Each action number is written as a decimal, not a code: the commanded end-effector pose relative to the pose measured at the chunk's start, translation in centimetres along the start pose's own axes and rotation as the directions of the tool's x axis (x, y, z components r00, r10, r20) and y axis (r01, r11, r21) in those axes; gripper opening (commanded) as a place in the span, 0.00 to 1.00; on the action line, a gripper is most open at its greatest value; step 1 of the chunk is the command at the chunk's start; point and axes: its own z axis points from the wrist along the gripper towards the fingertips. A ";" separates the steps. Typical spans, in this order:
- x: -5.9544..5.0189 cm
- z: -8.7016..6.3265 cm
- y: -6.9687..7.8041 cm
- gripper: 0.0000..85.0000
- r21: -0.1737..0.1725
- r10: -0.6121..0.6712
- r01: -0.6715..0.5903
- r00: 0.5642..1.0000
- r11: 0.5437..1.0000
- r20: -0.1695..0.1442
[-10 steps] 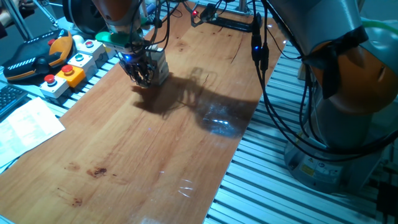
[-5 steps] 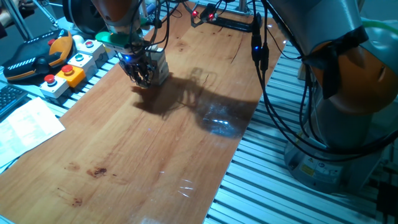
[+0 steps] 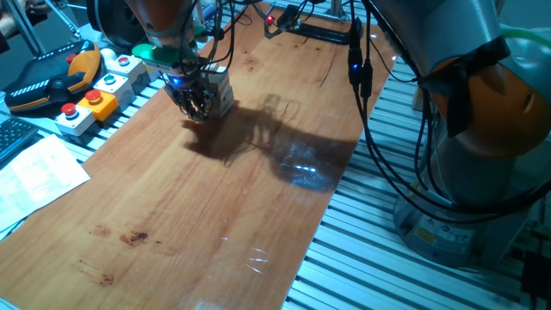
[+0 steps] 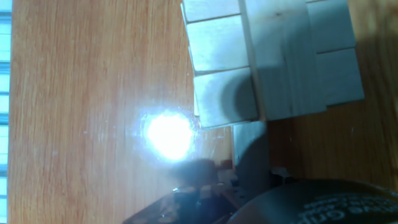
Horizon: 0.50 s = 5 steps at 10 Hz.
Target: Play Jenga
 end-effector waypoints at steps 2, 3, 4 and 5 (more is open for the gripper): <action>0.0 0.0 0.0 0.01 0.000 0.000 0.000 1.000 1.000 -0.001; 0.1 0.0 0.0 0.01 0.000 0.000 0.000 1.000 1.000 -0.003; 0.1 0.0 0.0 0.01 0.000 0.000 0.000 1.000 1.000 -0.001; 0.1 -0.1 0.0 0.01 0.000 0.000 0.000 1.000 1.000 -0.001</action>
